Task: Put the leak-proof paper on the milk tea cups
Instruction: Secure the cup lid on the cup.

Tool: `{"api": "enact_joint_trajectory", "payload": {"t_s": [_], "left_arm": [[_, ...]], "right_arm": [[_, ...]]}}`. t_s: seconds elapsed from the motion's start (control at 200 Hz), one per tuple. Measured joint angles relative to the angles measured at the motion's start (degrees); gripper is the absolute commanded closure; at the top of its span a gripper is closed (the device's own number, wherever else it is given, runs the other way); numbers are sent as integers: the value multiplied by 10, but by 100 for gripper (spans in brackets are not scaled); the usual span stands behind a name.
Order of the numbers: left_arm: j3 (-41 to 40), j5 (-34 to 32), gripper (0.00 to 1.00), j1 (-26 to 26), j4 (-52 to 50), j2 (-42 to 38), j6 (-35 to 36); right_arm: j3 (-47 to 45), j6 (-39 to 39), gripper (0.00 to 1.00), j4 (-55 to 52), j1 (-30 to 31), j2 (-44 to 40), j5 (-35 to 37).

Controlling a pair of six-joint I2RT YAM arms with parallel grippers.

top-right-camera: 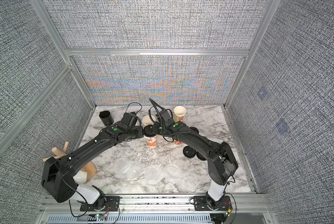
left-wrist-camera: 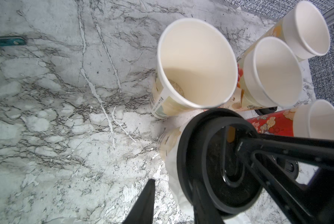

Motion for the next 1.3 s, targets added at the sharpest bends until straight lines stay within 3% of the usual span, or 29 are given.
{"api": "enact_joint_trajectory", "payload": {"t_s": [0.806, 1.071, 1.296], "left_arm": [[-111, 6, 72, 2, 145, -24, -38], [-48, -4, 45, 3, 51, -18, -14], [29, 14, 43, 0, -50, -14, 31]], "right_arm": [[-22, 1, 69, 23, 0, -4, 4], [-33, 0, 70, 25, 1, -15, 2], [-32, 0, 70, 31, 0, -13, 3]]}}
